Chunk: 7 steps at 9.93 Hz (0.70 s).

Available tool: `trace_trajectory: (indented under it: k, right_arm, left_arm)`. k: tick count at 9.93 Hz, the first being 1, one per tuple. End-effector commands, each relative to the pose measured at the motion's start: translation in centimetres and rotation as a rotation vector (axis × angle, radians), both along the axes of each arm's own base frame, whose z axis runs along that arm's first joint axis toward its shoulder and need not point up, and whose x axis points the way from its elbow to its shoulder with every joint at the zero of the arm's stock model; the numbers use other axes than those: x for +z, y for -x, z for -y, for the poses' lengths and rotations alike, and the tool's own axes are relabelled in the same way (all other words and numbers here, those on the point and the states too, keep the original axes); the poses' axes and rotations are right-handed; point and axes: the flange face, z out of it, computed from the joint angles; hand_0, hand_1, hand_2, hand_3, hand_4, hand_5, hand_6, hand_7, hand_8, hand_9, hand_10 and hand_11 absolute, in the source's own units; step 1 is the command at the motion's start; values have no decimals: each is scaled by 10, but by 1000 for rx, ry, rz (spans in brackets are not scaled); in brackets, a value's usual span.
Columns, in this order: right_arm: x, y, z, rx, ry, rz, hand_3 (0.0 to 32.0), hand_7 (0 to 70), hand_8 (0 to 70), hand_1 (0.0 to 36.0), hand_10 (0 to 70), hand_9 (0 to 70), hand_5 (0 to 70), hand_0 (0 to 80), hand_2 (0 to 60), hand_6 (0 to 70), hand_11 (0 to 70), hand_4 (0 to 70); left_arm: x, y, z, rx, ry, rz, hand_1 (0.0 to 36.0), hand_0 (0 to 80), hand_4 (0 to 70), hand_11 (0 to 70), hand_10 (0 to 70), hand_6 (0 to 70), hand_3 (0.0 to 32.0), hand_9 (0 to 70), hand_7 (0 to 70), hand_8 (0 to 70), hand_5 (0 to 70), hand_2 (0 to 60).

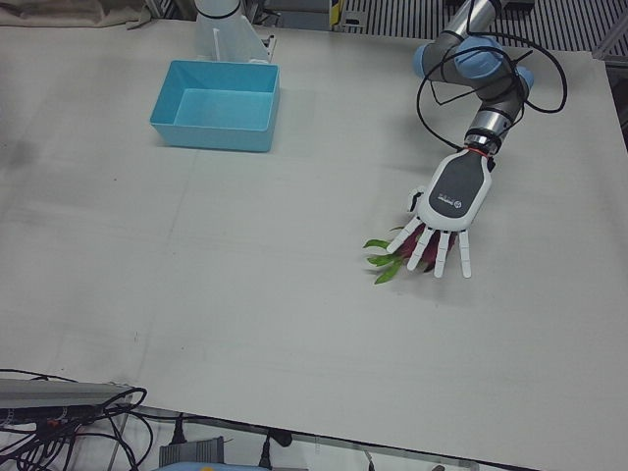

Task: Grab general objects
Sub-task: 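Lower the open left hand over the dragon fruit, then close the left hand fingers around the dragon fruit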

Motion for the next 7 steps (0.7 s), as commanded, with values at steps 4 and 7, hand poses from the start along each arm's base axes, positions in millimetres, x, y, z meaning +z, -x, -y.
trace_trajectory:
  k: [4,7]
  right_arm:
    - [0,0,0,0,0,0,0,0,0,0,0,0,0,0,0,0,0,0]
    - [0,0,0,0,0,0,0,0,0,0,0,0,0,0,0,0,0,0]
  left_arm:
    - [29,-15,9,18,-7,25,76,0,0,0,0,0,320,3,73,0,0,589]
    - [32,-26,4,47,-18,60,36,0,0,0,0,0,320,0,0,0,0,455]
